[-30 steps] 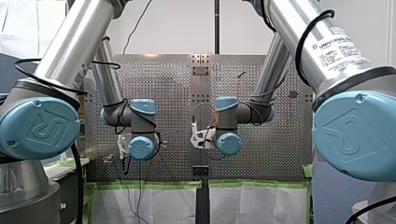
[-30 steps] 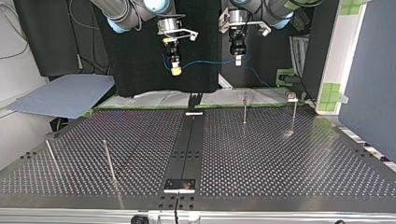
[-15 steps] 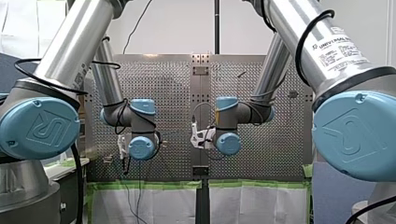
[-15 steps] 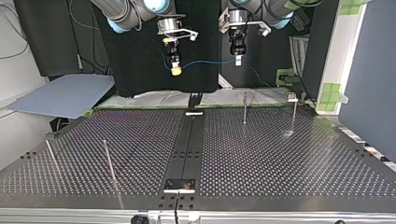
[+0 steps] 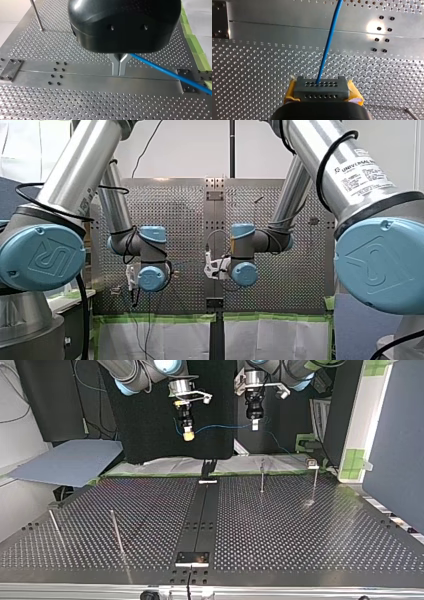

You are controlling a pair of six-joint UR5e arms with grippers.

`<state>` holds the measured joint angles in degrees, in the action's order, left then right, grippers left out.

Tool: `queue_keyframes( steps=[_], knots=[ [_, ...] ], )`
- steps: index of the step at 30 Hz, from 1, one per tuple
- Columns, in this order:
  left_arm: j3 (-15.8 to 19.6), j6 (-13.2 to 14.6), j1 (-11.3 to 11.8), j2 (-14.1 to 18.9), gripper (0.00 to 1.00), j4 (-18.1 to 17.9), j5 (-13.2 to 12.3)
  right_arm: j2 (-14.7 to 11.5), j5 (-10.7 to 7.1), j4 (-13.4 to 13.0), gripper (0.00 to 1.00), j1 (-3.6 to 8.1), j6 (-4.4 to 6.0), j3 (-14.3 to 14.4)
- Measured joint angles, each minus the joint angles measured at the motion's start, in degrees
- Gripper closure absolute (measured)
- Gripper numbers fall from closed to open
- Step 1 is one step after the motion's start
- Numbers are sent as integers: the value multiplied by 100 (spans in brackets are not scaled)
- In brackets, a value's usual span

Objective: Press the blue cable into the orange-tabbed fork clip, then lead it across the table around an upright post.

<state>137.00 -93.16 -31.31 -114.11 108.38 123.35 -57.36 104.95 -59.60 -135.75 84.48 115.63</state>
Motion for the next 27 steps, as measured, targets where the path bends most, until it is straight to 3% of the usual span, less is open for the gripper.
queue_keyframes(
  steps=[27],
  knots=[
    [0,0,0,0,100,0,0,0,0,0,100,0,0,0]
  ],
)
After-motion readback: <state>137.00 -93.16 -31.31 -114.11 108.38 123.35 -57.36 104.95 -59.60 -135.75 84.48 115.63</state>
